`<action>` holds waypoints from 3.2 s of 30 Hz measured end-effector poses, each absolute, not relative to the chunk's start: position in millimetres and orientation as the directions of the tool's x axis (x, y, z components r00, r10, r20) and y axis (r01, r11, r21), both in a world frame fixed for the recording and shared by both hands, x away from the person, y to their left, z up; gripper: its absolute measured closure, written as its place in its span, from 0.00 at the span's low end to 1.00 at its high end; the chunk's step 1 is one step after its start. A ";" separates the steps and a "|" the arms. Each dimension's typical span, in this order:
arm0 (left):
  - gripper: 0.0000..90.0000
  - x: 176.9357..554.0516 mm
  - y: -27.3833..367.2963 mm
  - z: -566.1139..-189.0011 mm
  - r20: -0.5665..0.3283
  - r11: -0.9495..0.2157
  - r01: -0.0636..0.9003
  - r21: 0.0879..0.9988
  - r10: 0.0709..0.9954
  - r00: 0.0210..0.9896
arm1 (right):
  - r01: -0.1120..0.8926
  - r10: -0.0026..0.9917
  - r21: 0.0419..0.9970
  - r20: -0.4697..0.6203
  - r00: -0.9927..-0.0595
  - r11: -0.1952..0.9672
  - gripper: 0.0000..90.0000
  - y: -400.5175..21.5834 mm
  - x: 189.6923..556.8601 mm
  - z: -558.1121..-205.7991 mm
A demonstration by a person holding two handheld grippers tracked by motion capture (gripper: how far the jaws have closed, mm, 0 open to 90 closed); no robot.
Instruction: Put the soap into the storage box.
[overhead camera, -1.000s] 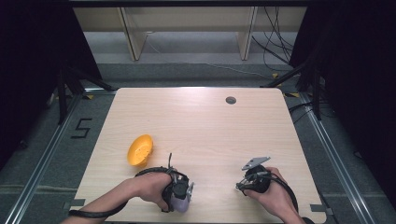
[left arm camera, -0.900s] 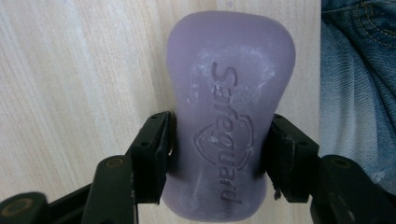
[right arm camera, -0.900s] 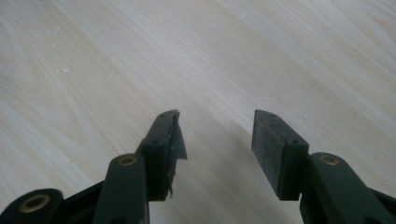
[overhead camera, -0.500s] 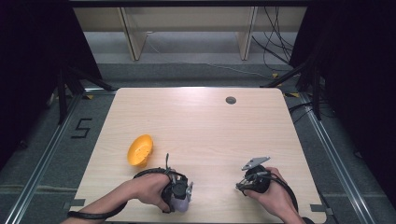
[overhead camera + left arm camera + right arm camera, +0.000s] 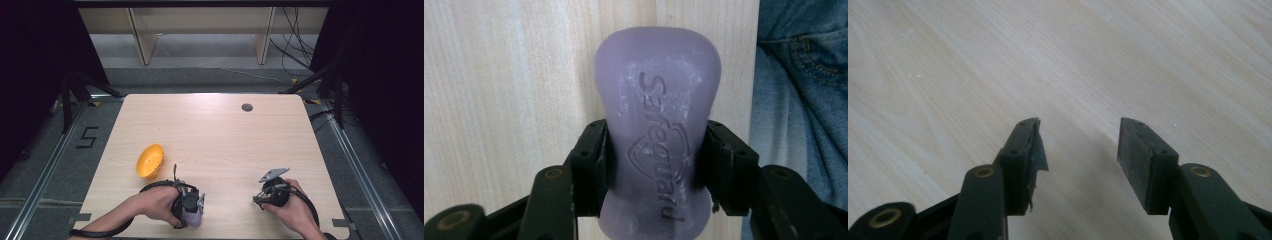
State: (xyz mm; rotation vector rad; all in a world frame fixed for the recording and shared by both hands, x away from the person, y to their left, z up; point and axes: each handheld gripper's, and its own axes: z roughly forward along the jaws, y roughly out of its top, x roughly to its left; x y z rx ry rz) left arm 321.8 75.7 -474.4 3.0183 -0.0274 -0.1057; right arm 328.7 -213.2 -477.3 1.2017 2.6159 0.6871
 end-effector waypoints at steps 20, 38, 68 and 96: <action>0.54 318.2 110.4 -465.9 -0.021 -0.924 0.140 0.355 0.142 0.990 | 0.671 0.755 0.479 0.025 -0.655 0.566 0.57 -213.5 328.4 -477.0; 0.54 309.6 150.3 -462.6 -0.051 -0.694 0.294 0.657 0.348 0.936 | 0.662 0.753 0.487 0.014 -0.658 0.570 0.57 -213.8 328.6 -476.4; 0.54 324.2 175.7 -426.6 -0.036 -0.359 0.531 0.767 0.803 0.594 | 0.668 0.771 0.516 0.023 -0.636 0.536 0.57 -213.9 327.1 -472.2; 0.54 357.8 199.2 -408.6 -0.029 -0.316 0.615 0.722 0.875 0.483 | 0.664 0.772 0.523 0.018 -0.635 0.534 0.57 -214.5 327.1 -471.1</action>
